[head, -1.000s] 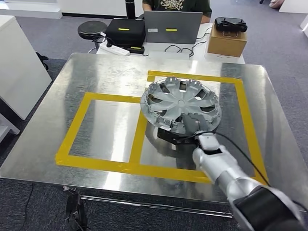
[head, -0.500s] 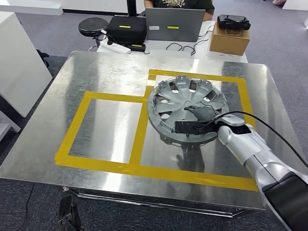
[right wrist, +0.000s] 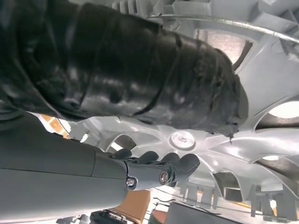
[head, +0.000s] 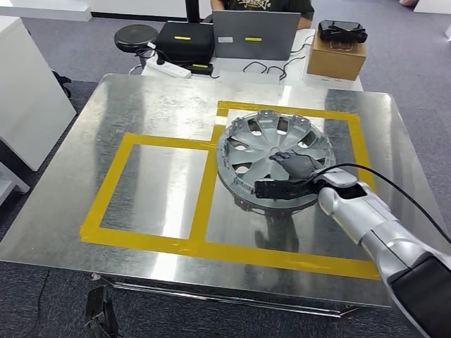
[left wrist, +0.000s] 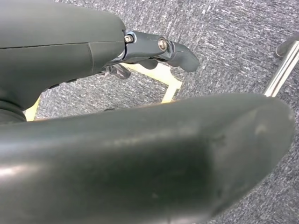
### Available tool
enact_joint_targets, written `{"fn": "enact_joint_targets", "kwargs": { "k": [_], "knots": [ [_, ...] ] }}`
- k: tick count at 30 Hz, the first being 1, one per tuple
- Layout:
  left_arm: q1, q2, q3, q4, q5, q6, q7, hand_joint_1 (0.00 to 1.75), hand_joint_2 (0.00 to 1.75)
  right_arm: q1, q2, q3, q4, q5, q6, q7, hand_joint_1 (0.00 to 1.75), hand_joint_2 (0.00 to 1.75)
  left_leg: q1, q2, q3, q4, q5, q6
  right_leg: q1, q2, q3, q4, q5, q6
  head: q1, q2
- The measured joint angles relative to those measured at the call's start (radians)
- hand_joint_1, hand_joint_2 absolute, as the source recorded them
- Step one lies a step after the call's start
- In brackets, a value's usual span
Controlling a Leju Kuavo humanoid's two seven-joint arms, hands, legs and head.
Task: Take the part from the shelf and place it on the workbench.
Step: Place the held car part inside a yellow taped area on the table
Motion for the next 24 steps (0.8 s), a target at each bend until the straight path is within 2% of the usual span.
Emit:
{"fn": "enact_joint_targets", "kwargs": {
  "k": [3,5,7,9,12,16,19,23,24],
  "knots": [
    [0.0,0.0,0.0,0.0,0.005,0.002,-0.001,0.0,0.0,-0.001,-0.007,0.011,-0.007,-0.013,-0.005,0.003,0.0,0.0,0.0,0.0,0.0,0.0,0.0,0.0,0.0,0.0,0.0,0.0,0.0,0.0,0.0,0.0],
    [0.001,0.0,-0.001,0.0,0.009,0.003,-0.007,0.0,0.0,0.002,-0.019,0.014,-0.021,-0.042,-0.022,-0.01,0.0,0.87,0.0,0.0,0.0,0.0,0.0,0.0,0.0,0.0,-0.001,0.0,0.0,0.0,0.0,0.0],
    [0.003,0.0,-0.002,0.0,0.016,0.002,-0.019,0.0,0.0,0.021,-0.035,0.0,-0.053,-0.108,-0.08,-0.055,0.0,1.75,0.0,0.0,-0.001,0.0,0.0,0.0,0.0,0.0,-0.001,0.0,0.0,0.0,0.0,0.0],
    [0.009,-0.001,-0.001,0.0,0.025,0.0,-0.038,0.0,0.0,0.081,-0.046,-0.055,-0.119,-0.196,-0.189,-0.137,0.0,1.75,0.0,-0.001,-0.001,0.0,-0.001,0.001,0.0,-0.002,0.0,0.0,-0.001,0.0,0.0,0.0],
    [0.024,-0.003,-0.001,0.0,0.035,-0.001,-0.067,0.0,0.0,0.239,-0.034,-0.206,-0.27,-0.323,-0.321,-0.275,0.0,1.75,0.0,-0.003,-0.001,0.0,-0.003,0.001,0.001,-0.004,0.001,0.0,-0.004,0.0,0.0,0.0],
    [0.04,-0.01,-0.001,0.0,0.046,0.012,-0.09,0.0,0.0,0.486,0.067,-0.428,-0.527,-0.507,-0.367,-0.394,0.0,1.75,0.001,-0.005,-0.001,0.0,-0.006,0.0,0.001,-0.005,0.001,0.0,-0.007,-0.001,0.0,0.0],
    [0.046,-0.016,0.0,0.0,0.052,0.019,-0.095,0.0,0.0,0.624,0.153,-0.543,-0.703,-0.628,-0.357,-0.412,0.0,1.75,0.002,-0.006,-0.001,-0.001,-0.007,-0.002,0.002,-0.007,0.001,0.0,-0.01,-0.003,0.0,0.0],
    [0.056,-0.021,0.0,0.0,0.06,0.021,-0.101,0.0,0.0,0.732,0.228,-0.637,-0.846,-0.762,-0.294,-0.392,0.0,0.0,0.002,-0.006,-0.001,-0.001,-0.009,-0.004,0.002,-0.005,0.001,0.0,-0.011,-0.003,0.0,0.0],
    [0.057,-0.021,0.001,0.0,0.062,0.021,-0.104,0.0,0.0,0.747,0.239,-0.651,-0.865,-0.773,-0.285,-0.39,0.0,0.0,0.002,-0.006,-0.001,-0.001,-0.009,-0.004,0.002,-0.004,0.001,0.0,-0.011,-0.003,0.0,0.0]
  ]
}}
